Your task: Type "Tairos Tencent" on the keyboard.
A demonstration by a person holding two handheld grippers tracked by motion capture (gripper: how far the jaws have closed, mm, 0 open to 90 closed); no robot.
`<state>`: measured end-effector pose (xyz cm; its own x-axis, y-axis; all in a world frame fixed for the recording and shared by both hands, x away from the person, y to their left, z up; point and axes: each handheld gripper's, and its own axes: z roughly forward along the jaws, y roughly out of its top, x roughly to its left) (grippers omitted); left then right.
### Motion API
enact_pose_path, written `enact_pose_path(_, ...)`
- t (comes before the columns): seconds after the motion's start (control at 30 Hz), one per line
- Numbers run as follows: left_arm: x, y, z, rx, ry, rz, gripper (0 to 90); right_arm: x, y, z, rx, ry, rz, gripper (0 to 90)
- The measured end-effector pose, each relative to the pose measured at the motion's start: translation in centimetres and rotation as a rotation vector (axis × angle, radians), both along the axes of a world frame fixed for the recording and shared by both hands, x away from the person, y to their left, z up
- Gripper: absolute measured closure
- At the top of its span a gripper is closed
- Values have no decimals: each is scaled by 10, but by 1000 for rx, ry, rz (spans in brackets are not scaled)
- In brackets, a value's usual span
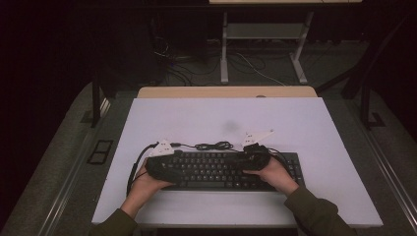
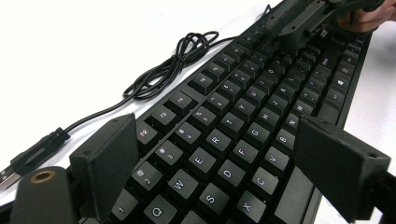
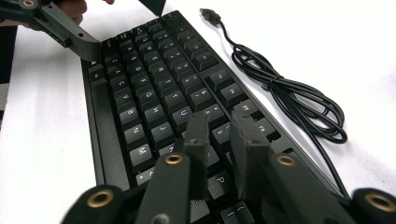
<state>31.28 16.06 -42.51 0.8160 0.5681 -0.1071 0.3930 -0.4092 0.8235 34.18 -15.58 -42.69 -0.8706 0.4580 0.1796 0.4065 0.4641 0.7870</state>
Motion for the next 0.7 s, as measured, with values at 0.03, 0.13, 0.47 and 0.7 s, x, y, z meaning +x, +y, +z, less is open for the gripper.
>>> enact_pose_path(0.03,0,0,0,0,-1,0,136,0,0,0,-1,1,-1,789)
enact_pose_path(0.13,0,0,0,0,-5,-1,136,0,0,0,-6,1,1,827)
enact_pose_path(0.47,0,0,1,2,-7,-1,137,0,2,-3,-25,3,11,889)
enact_pose_path(0.7,0,0,1,3,-8,-1,137,-1,8,-7,-44,12,28,889)
